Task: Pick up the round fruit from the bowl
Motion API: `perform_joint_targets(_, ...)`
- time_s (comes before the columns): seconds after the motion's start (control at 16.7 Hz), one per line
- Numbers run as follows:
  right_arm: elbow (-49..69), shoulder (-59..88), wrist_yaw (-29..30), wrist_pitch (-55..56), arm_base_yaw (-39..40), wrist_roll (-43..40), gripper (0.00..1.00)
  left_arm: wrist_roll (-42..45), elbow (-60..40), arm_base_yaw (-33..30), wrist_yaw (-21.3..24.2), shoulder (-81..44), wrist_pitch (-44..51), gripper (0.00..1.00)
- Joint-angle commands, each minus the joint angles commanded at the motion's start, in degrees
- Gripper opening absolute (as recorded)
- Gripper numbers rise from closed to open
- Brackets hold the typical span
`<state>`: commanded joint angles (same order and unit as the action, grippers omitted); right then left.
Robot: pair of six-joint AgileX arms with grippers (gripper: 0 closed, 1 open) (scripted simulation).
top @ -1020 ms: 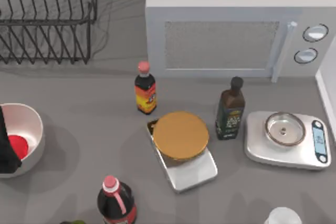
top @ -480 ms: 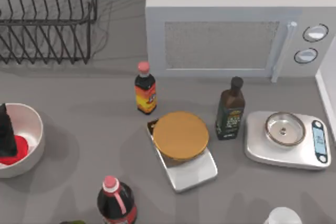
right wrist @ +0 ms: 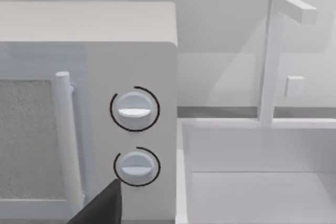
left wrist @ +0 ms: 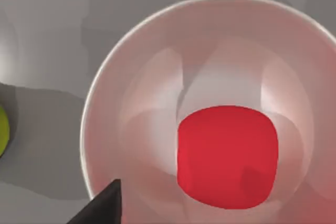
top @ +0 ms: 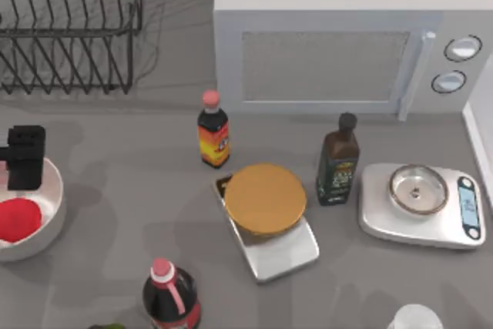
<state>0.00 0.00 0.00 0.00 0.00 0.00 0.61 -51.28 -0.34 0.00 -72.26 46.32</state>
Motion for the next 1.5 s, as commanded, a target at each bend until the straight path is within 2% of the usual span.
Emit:
perform_joint_targets(0.18, 0.0, 0.0, 0.0, 0.0, 0.0, 0.0, 1.00, 0.1, -8.9, -0.1, 0.0, -13.4, 8.1, 1.00)
perform_joint_targets(0.36, 0.0, 0.0, 0.0, 0.0, 0.0, 0.0, 1.00, 0.2, -14.8, -0.1, 0.0, -21.6, 13.4, 1.00)
perform_joint_targets(0.84, 0.0, 0.0, 0.0, 0.0, 0.0, 0.0, 1.00, 0.2, -16.5, 0.0, 0.0, -24.2, 14.9, 1.00)
perform_joint_targets(1.02, 0.0, 0.0, 0.0, 0.0, 0.0, 0.0, 1.00, 0.3, -13.9, 0.0, 0.0, -26.1, 10.9, 1.00)
perform_joint_targets(1.32, 0.0, 0.0, 0.0, 0.0, 0.0, 0.0, 1.00, 0.4, -6.5, 0.0, 0.0, -32.3, -4.3, 1.00)
perform_joint_targets(1.5, 0.0, 0.0, 0.0, 0.0, 0.0, 0.0, 1.00, 0.5, -3.3, 0.1, 0.0, -35.0, -9.2, 1.00)
